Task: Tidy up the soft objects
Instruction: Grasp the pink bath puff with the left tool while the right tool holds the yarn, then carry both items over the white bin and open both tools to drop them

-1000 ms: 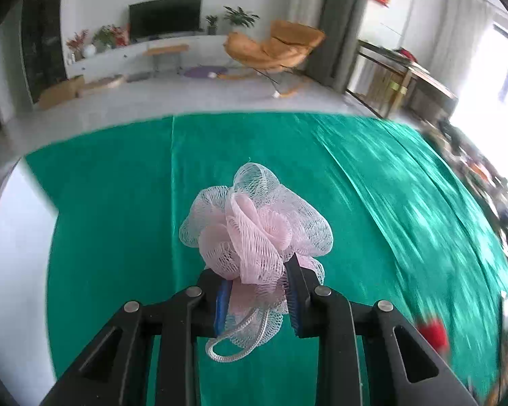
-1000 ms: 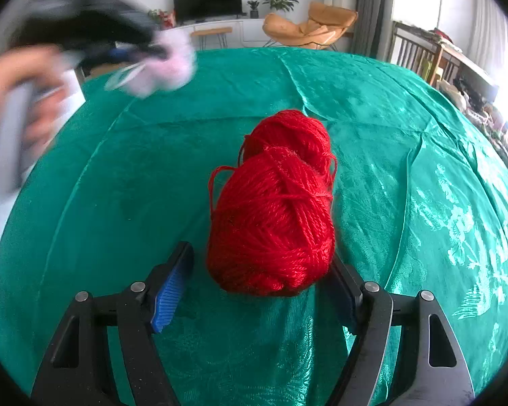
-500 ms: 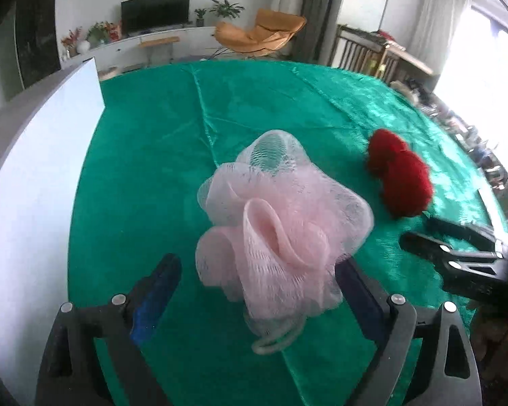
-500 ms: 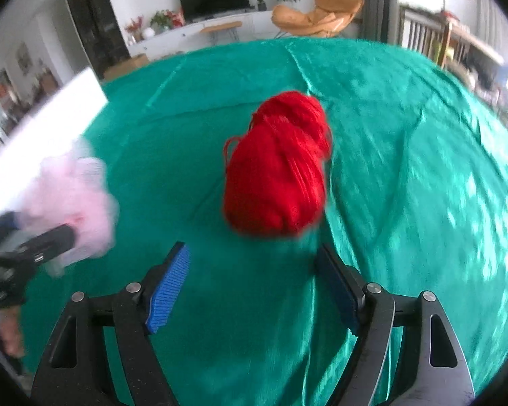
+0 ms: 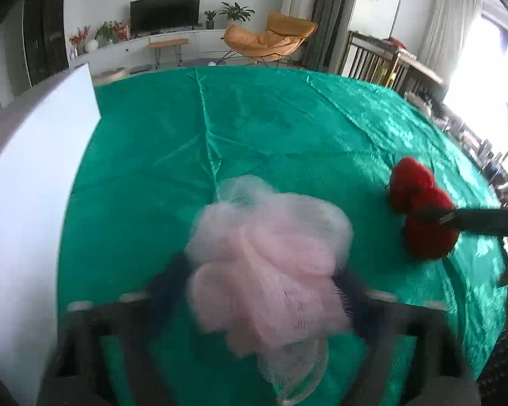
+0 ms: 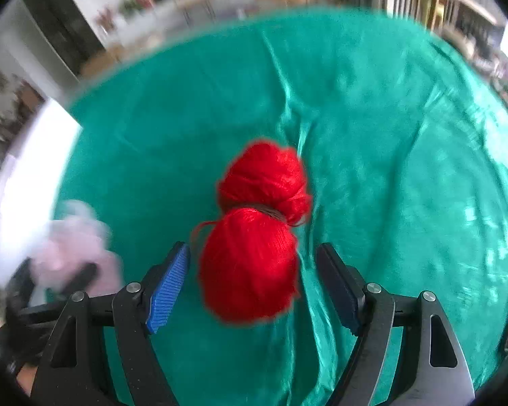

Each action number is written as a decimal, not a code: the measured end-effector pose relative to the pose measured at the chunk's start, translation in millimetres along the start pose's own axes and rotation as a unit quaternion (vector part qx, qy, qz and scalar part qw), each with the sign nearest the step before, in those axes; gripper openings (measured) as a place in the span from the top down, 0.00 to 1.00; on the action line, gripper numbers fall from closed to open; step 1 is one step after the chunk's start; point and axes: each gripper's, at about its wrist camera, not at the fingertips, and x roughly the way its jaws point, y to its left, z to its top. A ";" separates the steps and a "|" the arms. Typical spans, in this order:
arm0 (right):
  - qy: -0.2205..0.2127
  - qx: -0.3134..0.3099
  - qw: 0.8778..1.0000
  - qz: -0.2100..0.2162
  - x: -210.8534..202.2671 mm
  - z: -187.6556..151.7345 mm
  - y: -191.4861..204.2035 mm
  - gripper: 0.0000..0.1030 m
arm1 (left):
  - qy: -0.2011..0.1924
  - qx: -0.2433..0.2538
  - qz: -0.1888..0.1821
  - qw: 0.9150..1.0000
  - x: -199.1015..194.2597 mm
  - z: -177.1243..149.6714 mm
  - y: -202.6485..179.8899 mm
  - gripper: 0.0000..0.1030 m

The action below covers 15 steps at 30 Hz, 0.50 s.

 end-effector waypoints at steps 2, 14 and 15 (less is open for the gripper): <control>0.001 0.002 1.000 0.002 11.2 -1.0 -1.0 0.54 | -0.004 -0.008 -0.023 1.000 -6.8 3.5 2.1 0.69; -0.101 -0.152 0.972 0.148 -137.4 -23.4 166.1 0.54 | -0.098 -0.049 -0.032 0.993 -182.4 9.8 81.7 0.65; -0.107 -0.179 0.964 0.167 -148.2 -26.0 195.2 0.53 | -0.102 -0.049 -0.003 0.994 -195.7 7.7 98.7 0.64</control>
